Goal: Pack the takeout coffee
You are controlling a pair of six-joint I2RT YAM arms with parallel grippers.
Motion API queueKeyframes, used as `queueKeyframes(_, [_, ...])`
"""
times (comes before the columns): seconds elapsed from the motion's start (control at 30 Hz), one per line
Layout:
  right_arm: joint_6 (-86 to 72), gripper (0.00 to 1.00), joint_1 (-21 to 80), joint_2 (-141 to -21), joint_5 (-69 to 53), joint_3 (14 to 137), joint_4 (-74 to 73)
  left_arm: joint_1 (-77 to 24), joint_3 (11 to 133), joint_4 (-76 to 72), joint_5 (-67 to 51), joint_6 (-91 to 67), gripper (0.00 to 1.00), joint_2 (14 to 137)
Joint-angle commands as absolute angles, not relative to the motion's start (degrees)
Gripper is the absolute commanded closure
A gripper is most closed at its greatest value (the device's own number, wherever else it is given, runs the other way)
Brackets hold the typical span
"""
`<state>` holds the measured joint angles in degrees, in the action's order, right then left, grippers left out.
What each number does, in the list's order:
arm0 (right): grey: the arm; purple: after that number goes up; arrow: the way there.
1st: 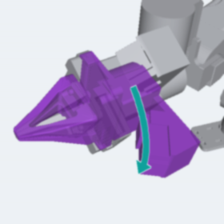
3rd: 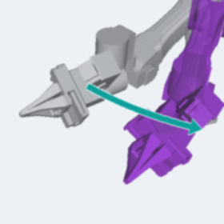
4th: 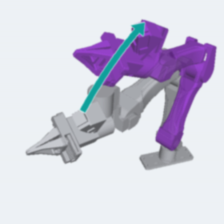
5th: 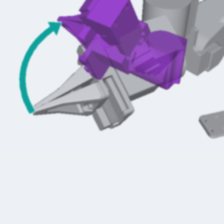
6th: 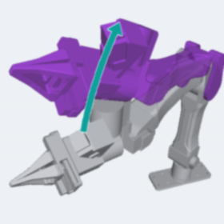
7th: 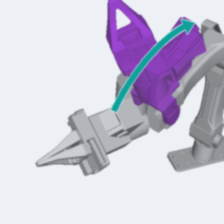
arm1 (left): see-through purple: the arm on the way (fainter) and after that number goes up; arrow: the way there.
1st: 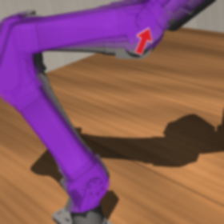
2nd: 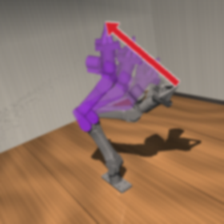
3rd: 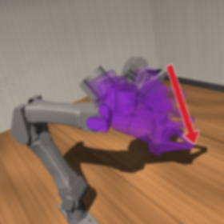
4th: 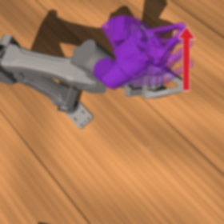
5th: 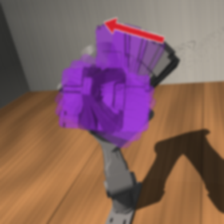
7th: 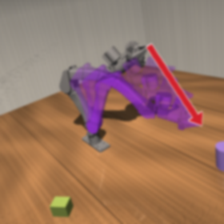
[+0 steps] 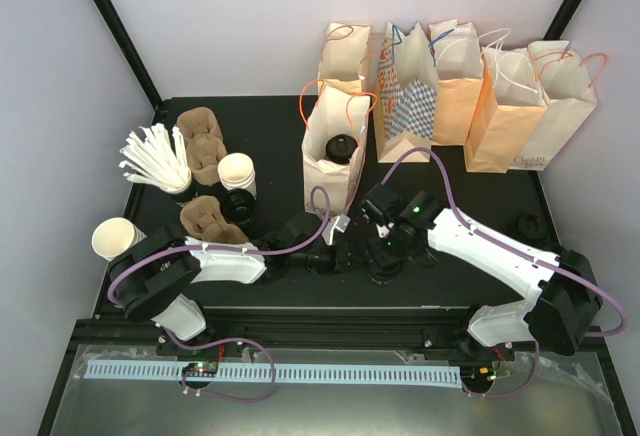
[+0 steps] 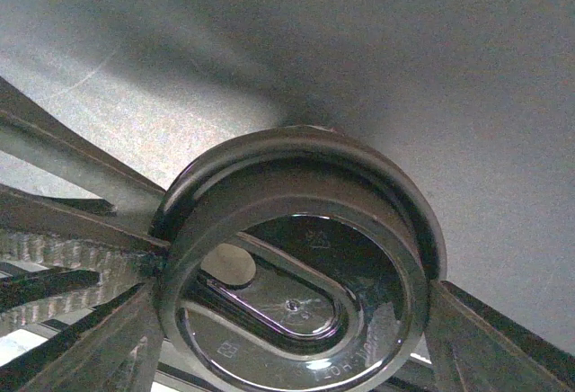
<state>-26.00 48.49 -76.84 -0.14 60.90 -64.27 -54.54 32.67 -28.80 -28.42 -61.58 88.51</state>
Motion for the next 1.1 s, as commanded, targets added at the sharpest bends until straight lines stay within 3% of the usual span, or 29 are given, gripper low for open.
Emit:
queueKeyframes(0.0, [-26.3,0.22,48.4,-77.5,-0.9,59.7,-62.9,-54.7,34.8,-28.3,-29.0,-60.6,0.79,88.5])
queueKeyframes(0.77, [-22.5,0.32,48.3,-80.9,-3.5,58.4,-63.3,-54.8,35.5,-29.2,-30.6,-63.3,0.83,91.9])
queueKeyframes(1.07, [-21.1,0.33,48.2,-82.7,-3.6,59.6,-64.4,-54.1,32.6,-26.5,-23.9,-64.7,0.52,82.8])
